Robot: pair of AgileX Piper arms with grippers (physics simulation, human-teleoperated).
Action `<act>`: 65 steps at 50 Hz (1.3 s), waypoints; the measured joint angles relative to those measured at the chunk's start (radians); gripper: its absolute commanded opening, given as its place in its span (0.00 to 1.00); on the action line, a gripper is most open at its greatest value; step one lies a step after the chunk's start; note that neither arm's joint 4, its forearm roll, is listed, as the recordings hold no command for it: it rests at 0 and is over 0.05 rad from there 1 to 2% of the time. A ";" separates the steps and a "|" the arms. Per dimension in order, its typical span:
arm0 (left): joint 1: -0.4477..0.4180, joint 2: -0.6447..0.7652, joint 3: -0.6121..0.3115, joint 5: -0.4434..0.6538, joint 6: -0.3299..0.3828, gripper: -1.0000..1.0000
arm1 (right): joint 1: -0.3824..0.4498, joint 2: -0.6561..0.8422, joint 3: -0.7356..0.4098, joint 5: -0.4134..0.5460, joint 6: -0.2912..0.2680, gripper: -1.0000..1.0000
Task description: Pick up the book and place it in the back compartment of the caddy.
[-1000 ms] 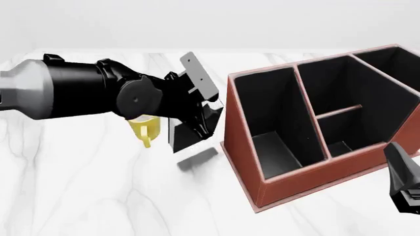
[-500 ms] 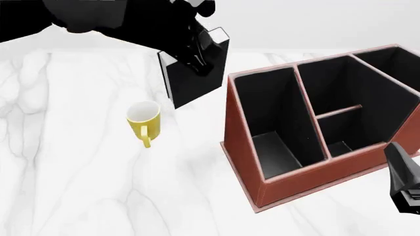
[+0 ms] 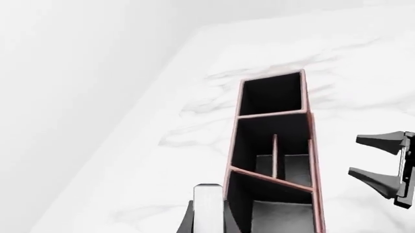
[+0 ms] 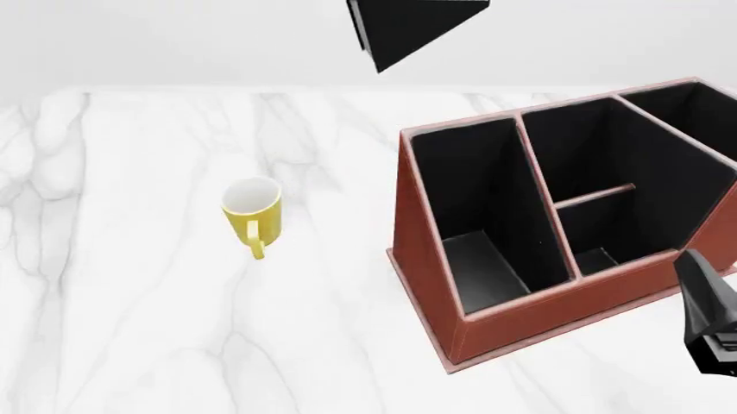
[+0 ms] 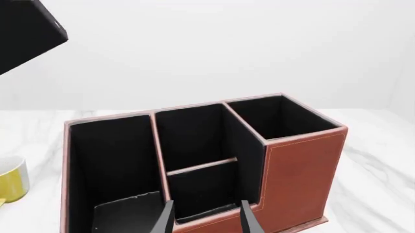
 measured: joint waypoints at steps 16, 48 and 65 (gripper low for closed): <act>-0.139 0.159 -0.072 -0.156 -0.102 0.00 | -0.002 0.008 0.000 -0.005 -0.001 1.00; -0.233 0.483 -0.204 -0.269 -0.145 0.00 | -0.010 0.030 0.000 -0.022 0.008 1.00; -0.235 0.604 -0.246 -0.309 -0.129 0.00 | -0.014 0.042 0.001 -0.033 0.011 1.00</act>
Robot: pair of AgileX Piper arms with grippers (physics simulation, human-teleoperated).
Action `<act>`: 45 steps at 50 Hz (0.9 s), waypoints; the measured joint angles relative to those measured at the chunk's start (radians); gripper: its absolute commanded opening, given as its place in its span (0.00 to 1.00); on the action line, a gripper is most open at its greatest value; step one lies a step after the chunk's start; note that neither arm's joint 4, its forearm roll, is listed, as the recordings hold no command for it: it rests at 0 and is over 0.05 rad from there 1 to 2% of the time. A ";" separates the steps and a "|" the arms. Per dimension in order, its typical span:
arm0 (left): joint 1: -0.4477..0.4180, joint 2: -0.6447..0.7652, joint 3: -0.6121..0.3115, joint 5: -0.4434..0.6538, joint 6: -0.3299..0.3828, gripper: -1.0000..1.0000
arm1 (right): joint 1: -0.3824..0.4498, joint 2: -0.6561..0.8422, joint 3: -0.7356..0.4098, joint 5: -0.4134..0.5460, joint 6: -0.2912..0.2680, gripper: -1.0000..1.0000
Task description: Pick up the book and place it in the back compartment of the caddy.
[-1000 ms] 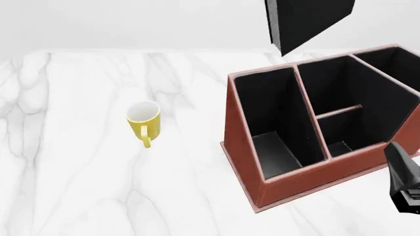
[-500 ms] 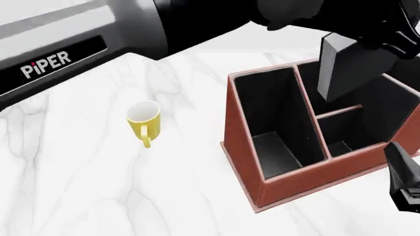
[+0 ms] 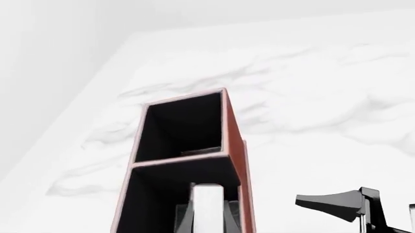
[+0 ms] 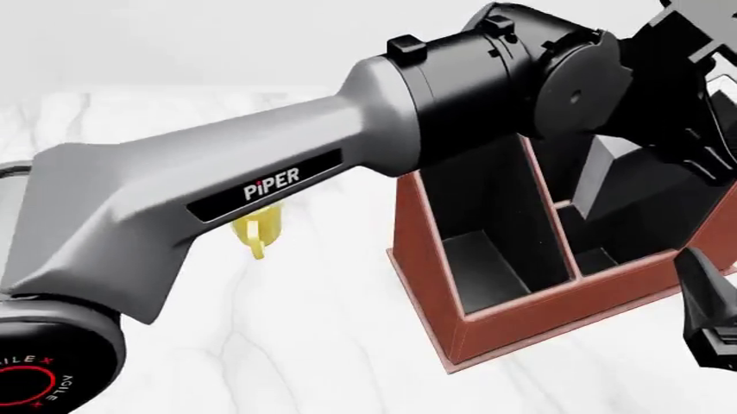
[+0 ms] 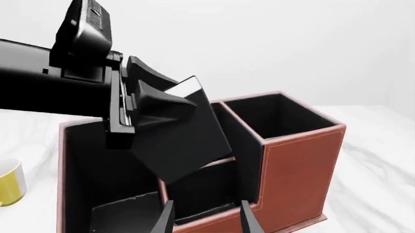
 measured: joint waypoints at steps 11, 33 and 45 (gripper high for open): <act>-0.001 0.038 -0.007 -0.022 -0.014 0.00 | -0.003 0.010 0.000 -0.008 0.004 1.00; 0.007 0.089 0.048 -0.102 -0.032 0.00 | -0.006 0.034 0.000 -0.029 0.012 1.00; 0.000 0.106 0.066 -0.133 -0.042 0.00 | -0.008 0.052 0.000 -0.043 0.016 1.00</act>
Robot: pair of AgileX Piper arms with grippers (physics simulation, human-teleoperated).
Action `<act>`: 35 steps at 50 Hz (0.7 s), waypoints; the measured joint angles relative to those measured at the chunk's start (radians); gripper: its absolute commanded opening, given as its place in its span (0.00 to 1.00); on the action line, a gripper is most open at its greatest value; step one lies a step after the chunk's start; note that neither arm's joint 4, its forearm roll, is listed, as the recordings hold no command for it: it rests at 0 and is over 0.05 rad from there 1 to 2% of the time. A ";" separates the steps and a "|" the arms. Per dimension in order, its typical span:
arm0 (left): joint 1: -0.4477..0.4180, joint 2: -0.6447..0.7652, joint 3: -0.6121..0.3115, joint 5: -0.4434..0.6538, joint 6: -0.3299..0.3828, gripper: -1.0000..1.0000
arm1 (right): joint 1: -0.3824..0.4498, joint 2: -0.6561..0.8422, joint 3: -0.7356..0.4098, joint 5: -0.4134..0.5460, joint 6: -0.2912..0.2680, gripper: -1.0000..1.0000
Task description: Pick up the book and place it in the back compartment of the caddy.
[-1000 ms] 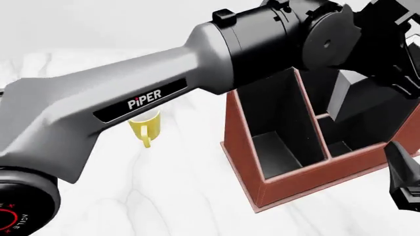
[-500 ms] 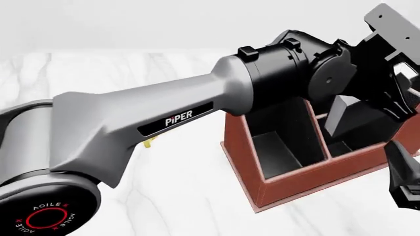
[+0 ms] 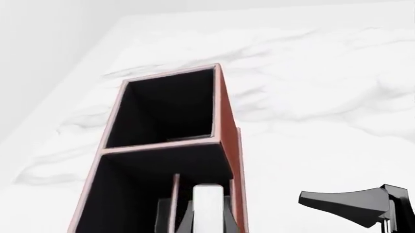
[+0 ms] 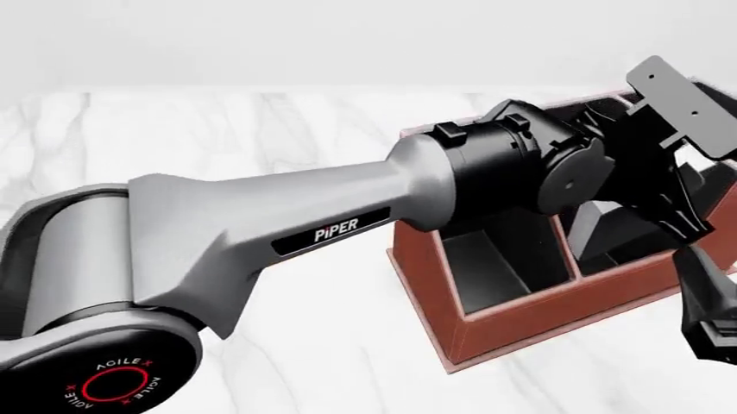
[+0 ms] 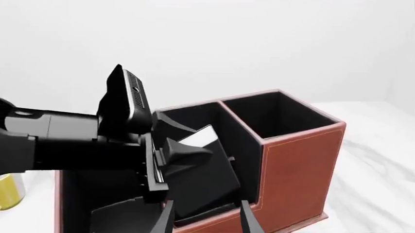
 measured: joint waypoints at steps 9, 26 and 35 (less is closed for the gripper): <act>0.000 0.021 -0.007 -0.013 -0.008 0.00 | -0.003 0.007 0.000 -0.001 -0.008 1.00; 0.020 0.050 -0.024 -0.028 0.002 1.00 | -0.008 -0.009 0.000 0.014 -0.006 1.00; 0.025 0.037 -0.017 -0.024 0.003 1.00 | -0.009 -0.026 0.000 0.028 -0.006 1.00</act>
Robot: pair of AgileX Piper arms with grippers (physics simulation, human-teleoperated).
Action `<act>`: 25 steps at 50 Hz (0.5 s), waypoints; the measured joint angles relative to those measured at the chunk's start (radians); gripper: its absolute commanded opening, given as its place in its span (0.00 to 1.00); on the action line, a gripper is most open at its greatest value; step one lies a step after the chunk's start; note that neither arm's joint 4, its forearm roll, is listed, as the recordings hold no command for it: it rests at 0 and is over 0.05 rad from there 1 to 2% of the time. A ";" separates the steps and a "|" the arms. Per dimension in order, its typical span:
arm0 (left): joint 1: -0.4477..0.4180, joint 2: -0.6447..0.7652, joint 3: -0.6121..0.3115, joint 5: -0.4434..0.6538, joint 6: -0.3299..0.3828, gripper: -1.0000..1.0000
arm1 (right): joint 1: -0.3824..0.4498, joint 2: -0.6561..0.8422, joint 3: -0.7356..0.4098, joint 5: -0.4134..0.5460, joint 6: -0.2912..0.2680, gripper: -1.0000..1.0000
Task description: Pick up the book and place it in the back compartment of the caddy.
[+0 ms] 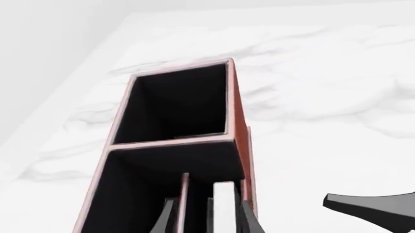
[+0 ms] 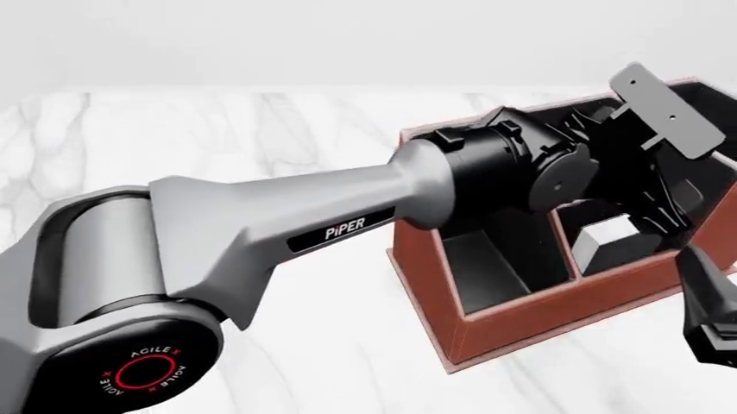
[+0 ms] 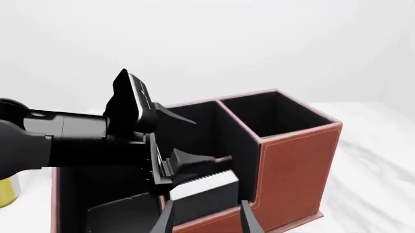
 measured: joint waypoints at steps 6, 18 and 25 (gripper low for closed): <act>0.008 -0.020 0.009 0.001 0.000 1.00 | -0.001 -0.005 0.000 0.005 -0.001 1.00; 0.035 -0.164 0.067 0.000 0.018 1.00 | -0.004 -0.007 0.000 0.006 -0.004 1.00; 0.048 -0.281 0.140 -0.001 0.048 1.00 | -0.005 -0.010 0.000 0.007 -0.011 1.00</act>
